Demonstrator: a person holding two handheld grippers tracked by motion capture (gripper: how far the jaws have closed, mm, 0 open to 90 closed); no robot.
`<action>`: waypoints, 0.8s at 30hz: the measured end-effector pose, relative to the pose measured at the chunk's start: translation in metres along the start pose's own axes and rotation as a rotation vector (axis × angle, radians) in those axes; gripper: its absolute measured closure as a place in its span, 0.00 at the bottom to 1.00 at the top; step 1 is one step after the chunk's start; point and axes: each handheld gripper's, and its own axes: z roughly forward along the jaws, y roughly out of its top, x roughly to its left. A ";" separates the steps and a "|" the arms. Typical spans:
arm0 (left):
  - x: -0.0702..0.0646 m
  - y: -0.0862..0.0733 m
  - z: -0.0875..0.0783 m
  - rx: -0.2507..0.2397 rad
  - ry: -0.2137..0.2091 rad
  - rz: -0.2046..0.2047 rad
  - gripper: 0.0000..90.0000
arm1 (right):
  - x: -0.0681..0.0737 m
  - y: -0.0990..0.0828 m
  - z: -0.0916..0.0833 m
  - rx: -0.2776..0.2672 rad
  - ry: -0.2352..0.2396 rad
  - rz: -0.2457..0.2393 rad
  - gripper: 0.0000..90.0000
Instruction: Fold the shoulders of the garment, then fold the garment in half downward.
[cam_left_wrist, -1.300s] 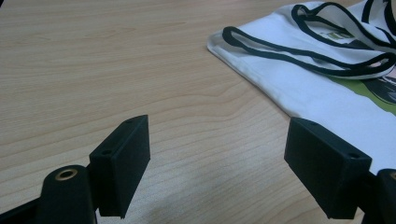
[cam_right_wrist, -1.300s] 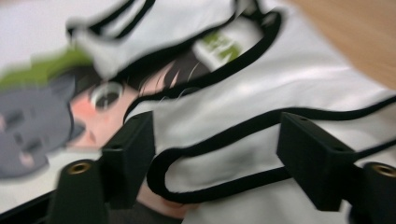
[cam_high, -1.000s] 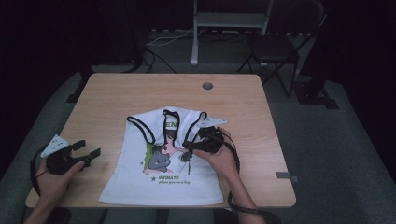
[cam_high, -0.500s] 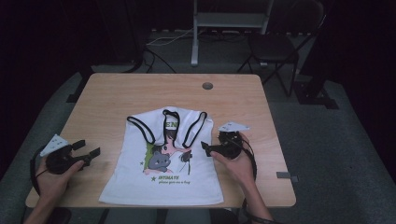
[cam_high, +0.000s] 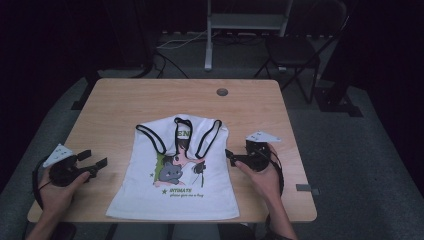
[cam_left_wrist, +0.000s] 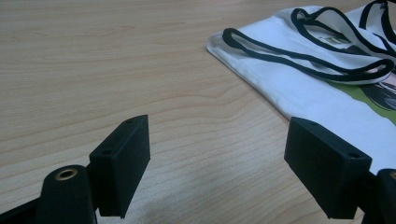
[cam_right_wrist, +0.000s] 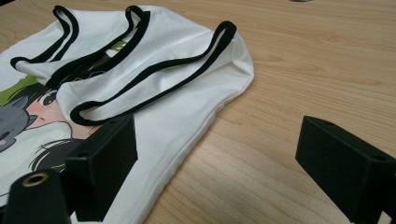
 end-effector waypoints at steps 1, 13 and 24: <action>0.000 0.000 0.000 0.003 -0.001 0.001 0.25 | 0.000 0.000 0.000 0.000 0.000 0.002 0.14; -0.001 0.024 0.016 -0.012 -0.033 0.005 0.24 | -0.004 0.013 0.009 0.012 -0.007 -0.003 0.13; 0.007 0.093 0.126 0.244 -0.215 -0.004 0.25 | -0.025 0.070 0.056 0.077 -0.023 -0.006 0.14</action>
